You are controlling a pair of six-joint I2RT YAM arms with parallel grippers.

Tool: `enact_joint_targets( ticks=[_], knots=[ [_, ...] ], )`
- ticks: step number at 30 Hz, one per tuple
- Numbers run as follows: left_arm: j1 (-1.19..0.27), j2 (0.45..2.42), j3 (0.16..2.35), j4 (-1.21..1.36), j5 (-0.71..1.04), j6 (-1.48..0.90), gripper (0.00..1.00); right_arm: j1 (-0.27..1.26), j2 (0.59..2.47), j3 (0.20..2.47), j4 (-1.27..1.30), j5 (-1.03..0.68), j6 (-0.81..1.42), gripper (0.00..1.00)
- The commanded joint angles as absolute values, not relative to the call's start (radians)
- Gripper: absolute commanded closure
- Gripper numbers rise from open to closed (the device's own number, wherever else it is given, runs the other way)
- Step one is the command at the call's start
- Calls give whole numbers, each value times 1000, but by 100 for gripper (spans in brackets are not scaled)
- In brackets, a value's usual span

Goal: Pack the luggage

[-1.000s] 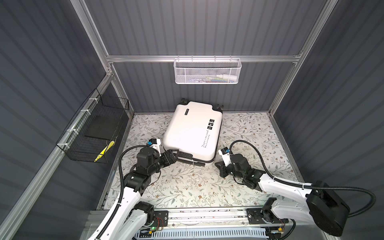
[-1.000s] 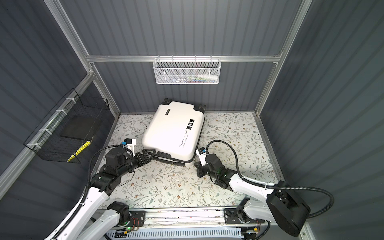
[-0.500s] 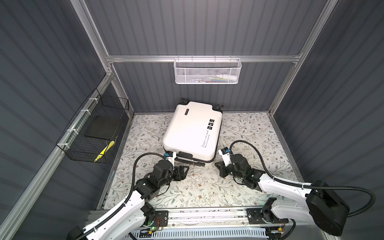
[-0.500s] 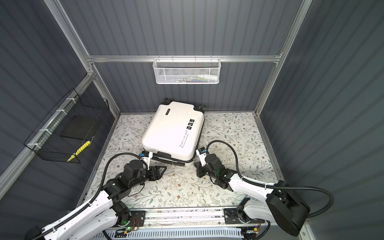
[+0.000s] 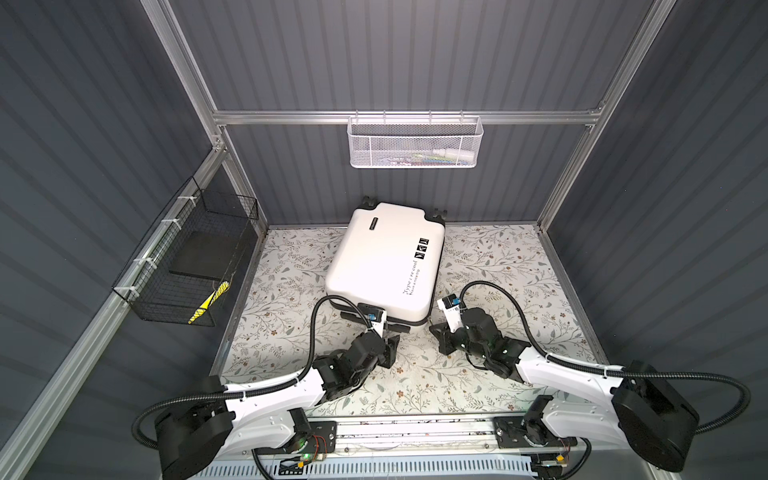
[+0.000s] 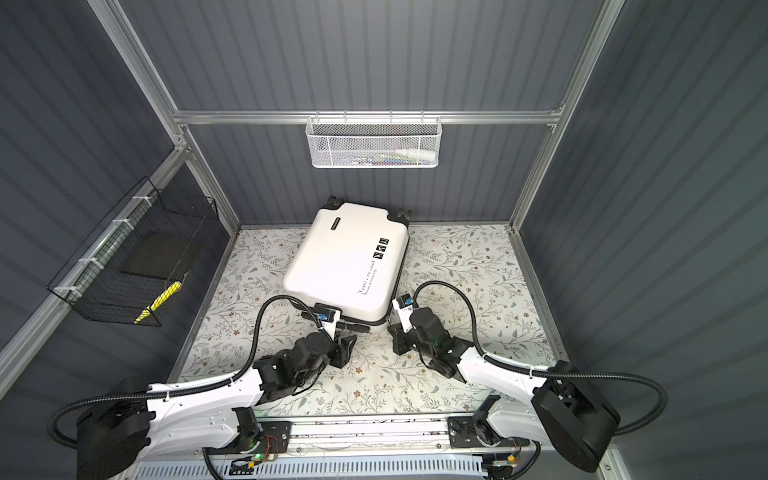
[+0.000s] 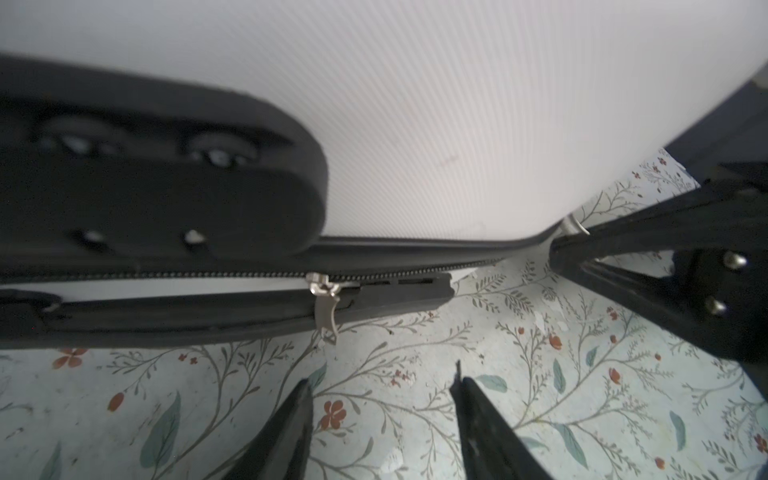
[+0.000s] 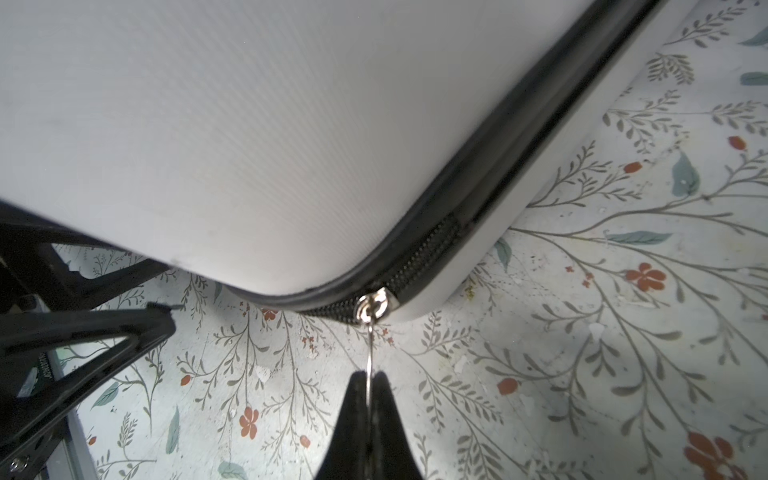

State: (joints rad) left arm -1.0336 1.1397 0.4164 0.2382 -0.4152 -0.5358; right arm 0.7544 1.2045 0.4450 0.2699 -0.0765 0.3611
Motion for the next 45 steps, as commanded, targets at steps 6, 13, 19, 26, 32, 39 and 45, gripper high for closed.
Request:
enact_joint_targets(
  ticks=[6,13,19,26,32,39,45],
  knots=[
    [-1039,1164,375,389,-519,-513,50,759,1204,437,265,-82,376,100],
    [-1039,1190,374,407,-500,-486,54,760,1208,440,271,-84,379,100],
    [-1035,1211,369,429,-511,-476,62,758,1207,440,271,-86,379,100],
    [-1007,1237,373,442,-487,-472,62,759,1205,437,270,-86,379,100],
    [-979,1254,377,456,-468,-468,66,759,1205,437,272,-87,379,100],
    [-959,1291,392,475,-436,-458,71,758,1199,436,270,-87,379,100],
    [-951,1298,391,477,-427,-454,75,759,1195,435,267,-86,376,100]
  ],
)
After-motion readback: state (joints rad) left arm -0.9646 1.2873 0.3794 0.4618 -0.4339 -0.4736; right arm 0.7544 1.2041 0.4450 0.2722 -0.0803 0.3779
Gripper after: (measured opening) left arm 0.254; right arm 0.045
